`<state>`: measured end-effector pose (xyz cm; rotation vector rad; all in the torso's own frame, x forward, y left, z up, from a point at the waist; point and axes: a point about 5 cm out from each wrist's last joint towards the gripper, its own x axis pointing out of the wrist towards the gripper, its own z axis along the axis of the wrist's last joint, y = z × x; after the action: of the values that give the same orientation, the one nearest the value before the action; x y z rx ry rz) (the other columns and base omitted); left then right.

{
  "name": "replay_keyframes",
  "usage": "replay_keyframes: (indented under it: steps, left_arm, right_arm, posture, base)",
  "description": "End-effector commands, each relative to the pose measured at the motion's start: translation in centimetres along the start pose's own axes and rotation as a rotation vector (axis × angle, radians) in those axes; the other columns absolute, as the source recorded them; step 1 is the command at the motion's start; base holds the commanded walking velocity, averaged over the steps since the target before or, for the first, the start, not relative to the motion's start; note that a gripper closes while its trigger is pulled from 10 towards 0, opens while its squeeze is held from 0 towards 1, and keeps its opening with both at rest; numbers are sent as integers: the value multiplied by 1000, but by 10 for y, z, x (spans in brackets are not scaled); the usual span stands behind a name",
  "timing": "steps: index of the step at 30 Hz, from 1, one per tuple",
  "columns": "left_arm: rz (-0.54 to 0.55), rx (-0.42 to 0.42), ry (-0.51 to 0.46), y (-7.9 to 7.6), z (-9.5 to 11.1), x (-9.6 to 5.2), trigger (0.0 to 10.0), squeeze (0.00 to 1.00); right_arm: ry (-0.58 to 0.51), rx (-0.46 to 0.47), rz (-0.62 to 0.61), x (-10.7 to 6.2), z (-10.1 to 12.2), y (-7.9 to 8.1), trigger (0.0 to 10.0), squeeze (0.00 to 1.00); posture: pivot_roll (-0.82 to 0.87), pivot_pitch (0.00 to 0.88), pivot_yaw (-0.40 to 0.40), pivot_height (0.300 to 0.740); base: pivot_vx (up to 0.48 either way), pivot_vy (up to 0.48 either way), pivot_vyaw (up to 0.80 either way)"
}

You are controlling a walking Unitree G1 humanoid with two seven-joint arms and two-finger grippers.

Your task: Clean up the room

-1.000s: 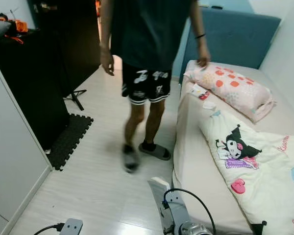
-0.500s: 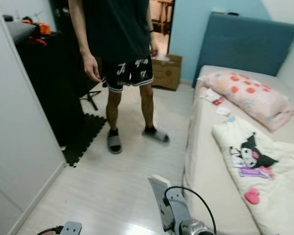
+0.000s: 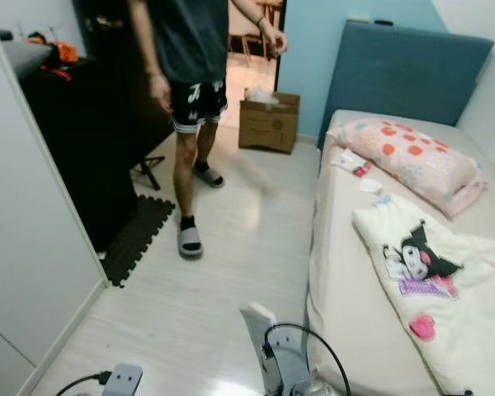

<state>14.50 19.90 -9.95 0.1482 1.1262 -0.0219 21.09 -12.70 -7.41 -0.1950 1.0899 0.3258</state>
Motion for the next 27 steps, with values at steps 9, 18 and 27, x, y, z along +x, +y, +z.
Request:
replay_keyframes:
  steps: [9, 18, 27]
  left_arm:
    - [3, -10, 28, 1, -9, -1, 10000, 0]
    - [-3, -6, 23, -4, -7, 0, 10000, 0]
    - [-14, 21, 23, -2, -7, -1, 10000, 0]
  right_arm:
    - [-33, 15, -12, -1, 5, -6, 10000, 0]
    - [37, 42, -32, 0, -10, -1, 10000, 0]
    - [96, 77, -35, 1, -27, 8, 10000, 0]
  posture:
    - [126, 0, -100, 740]
    - [118, 0, -98, 740]
    - [123, 0, -86, 740]
  base:
    - [0, 0, 778]
    - [0, 0, 353]
    - [0, 0, 0]
